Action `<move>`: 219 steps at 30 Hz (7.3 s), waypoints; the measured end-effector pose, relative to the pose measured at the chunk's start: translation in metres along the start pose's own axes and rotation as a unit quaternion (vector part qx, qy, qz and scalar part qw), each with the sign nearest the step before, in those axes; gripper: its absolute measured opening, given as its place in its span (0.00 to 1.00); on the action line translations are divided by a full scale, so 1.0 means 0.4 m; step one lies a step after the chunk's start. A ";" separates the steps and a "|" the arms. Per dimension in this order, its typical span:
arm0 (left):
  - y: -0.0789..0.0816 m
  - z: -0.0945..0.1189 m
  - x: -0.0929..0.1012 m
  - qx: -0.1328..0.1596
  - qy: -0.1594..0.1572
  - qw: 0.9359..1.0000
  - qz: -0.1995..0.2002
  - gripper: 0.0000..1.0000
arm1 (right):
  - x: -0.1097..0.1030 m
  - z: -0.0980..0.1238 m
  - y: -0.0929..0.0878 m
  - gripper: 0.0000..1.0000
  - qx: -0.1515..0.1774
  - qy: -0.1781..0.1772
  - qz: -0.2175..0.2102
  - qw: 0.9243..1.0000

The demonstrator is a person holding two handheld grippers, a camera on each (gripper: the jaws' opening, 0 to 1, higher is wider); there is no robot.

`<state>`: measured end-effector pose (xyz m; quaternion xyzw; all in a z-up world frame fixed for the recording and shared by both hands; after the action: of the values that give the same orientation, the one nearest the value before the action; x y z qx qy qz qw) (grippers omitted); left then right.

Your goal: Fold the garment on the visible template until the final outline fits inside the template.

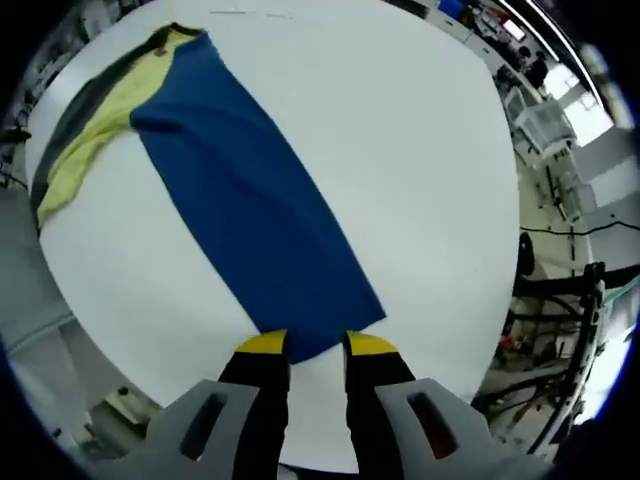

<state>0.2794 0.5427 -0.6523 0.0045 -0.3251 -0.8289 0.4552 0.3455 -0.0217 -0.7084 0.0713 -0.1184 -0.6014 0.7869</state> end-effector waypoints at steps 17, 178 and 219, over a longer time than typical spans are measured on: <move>-0.011 0.015 0.020 0.011 -0.007 1.000 -0.007 0.97 | -0.103 0.061 -0.011 0.32 0.056 0.042 -0.036 0.997; -0.161 0.120 0.108 0.014 -0.023 0.999 -0.045 0.96 | -0.597 0.333 -0.248 0.99 0.182 0.272 -0.102 0.939; -0.101 -0.035 0.198 -0.034 -0.074 0.991 -0.104 0.88 | -0.537 0.320 -0.222 0.98 0.197 0.268 -0.144 0.932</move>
<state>0.2070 0.4902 -0.6624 -0.0385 -0.3268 -0.8806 0.3409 0.1750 0.1653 -0.6295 0.3997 -0.0079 -0.6311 0.6648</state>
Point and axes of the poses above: the point that each gripper's makers call its tool centre point, and the gripper's own axes: z roughly backward along the fingers, x roughly to its right, y roughly out of its top, the point moved 3 cm from there along z, roughly backward along the fingers, and after that the axes turned 15 degrees about -z, right-handed, at the moved point
